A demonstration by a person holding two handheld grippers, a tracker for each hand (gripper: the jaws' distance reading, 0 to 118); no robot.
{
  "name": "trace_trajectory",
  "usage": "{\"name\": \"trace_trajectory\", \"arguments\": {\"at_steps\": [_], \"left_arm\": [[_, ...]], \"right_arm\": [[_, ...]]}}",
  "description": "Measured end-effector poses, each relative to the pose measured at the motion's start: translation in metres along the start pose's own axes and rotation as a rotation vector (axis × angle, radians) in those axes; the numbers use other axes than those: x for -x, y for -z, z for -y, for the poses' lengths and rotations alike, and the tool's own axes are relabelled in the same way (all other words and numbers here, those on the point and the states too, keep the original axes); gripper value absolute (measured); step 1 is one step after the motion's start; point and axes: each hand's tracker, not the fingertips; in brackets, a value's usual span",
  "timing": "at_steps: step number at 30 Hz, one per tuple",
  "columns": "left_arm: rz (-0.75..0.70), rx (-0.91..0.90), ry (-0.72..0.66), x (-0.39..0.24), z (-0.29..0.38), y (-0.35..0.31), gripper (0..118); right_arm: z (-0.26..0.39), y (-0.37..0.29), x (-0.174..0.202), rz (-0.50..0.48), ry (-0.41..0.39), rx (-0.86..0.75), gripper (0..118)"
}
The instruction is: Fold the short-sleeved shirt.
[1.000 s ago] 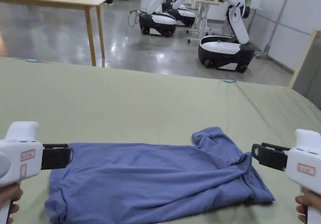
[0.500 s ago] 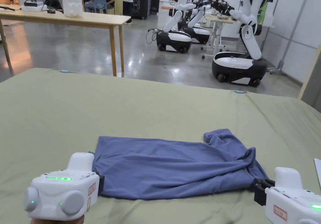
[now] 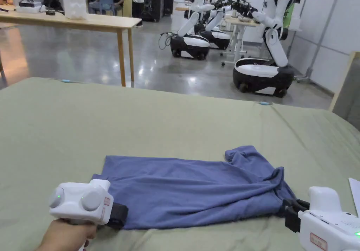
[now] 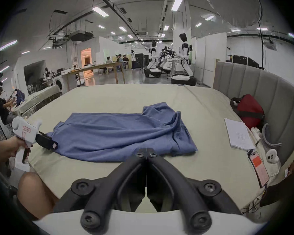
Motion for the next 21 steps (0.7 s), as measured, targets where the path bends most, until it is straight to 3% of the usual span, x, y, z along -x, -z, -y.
{"name": "trace_trajectory", "arguments": {"at_steps": [3,4,6,7,10,13,17,21], "left_arm": [[-0.031,-0.085,0.016,0.003,-0.004,-0.015,76],[-0.026,-0.085,0.045,0.003,-0.003,-0.016,45],[0.077,-0.048,0.048,0.002,-0.004,-0.014,15],[0.03,-0.049,0.045,-0.002,-0.004,-0.027,13],[0.027,-0.038,0.059,-0.004,-0.005,-0.026,13],[0.043,-0.029,0.048,0.004,-0.018,-0.022,13],[0.052,-0.014,0.042,-0.003,-0.014,-0.027,13],[0.048,-0.014,0.044,-0.003,-0.013,-0.025,13]], "right_arm": [[0.003,0.006,-0.011,0.037,-0.013,0.03,1],[0.005,0.011,-0.016,0.064,-0.021,0.046,1],[0.012,0.033,-0.038,0.117,-0.021,0.094,4],[0.011,0.042,-0.046,0.122,-0.015,0.122,20],[-0.001,0.066,-0.068,0.113,-0.037,0.228,98],[-0.009,0.096,-0.093,0.144,-0.098,0.241,102],[-0.009,0.145,-0.118,0.042,-0.023,0.298,102],[0.003,0.18,-0.125,0.017,0.022,0.321,102]]}}
